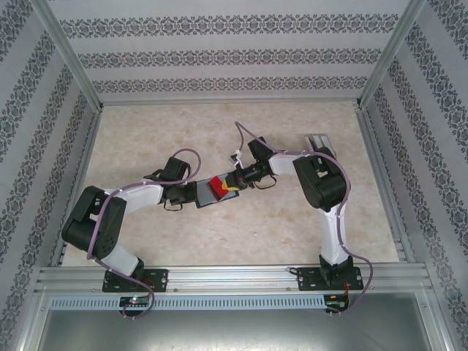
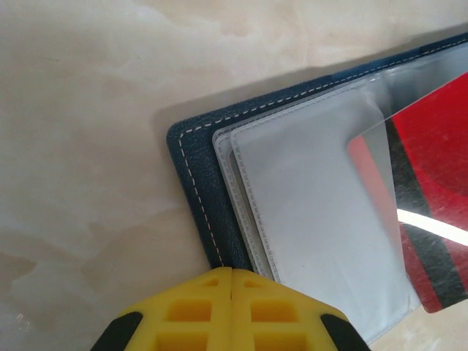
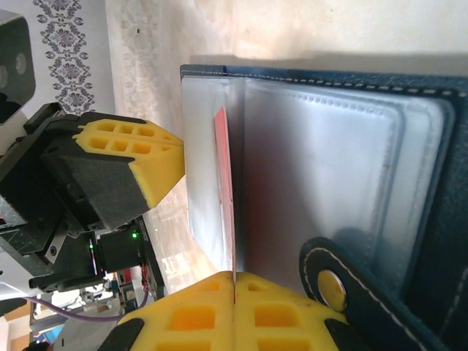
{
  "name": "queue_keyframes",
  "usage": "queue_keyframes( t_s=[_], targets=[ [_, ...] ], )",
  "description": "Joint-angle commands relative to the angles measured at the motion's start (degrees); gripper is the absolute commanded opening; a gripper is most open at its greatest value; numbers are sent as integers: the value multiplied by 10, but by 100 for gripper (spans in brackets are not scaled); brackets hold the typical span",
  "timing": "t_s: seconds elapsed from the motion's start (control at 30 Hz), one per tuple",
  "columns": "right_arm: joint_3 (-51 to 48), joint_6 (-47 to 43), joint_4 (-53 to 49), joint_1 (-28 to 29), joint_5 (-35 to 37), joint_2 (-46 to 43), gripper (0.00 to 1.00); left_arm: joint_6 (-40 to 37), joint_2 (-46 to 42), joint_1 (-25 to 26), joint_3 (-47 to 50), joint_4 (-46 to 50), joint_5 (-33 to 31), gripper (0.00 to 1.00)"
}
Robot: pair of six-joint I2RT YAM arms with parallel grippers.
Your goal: Put the credit cards into the card holder
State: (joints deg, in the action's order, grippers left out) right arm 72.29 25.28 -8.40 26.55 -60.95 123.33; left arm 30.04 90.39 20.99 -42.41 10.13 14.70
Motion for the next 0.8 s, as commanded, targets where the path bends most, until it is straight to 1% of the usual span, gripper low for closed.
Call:
queue_keyframes(
  t_s=[0.0, 0.43, 0.67, 0.77],
  targets=[
    [14, -8, -9, 15, 3, 7, 0, -13, 15, -4, 4, 30, -11, 4],
    [5, 32, 38, 17, 47, 0, 1, -6, 12, -5, 13, 19, -7, 4],
    [-16, 71, 90, 18, 65, -4, 1, -6, 14, -5, 15, 20, -8, 4],
    [-22, 93, 112, 23, 59, -1, 2, -3, 15, -5, 16, 18, -7, 4]
  ],
)
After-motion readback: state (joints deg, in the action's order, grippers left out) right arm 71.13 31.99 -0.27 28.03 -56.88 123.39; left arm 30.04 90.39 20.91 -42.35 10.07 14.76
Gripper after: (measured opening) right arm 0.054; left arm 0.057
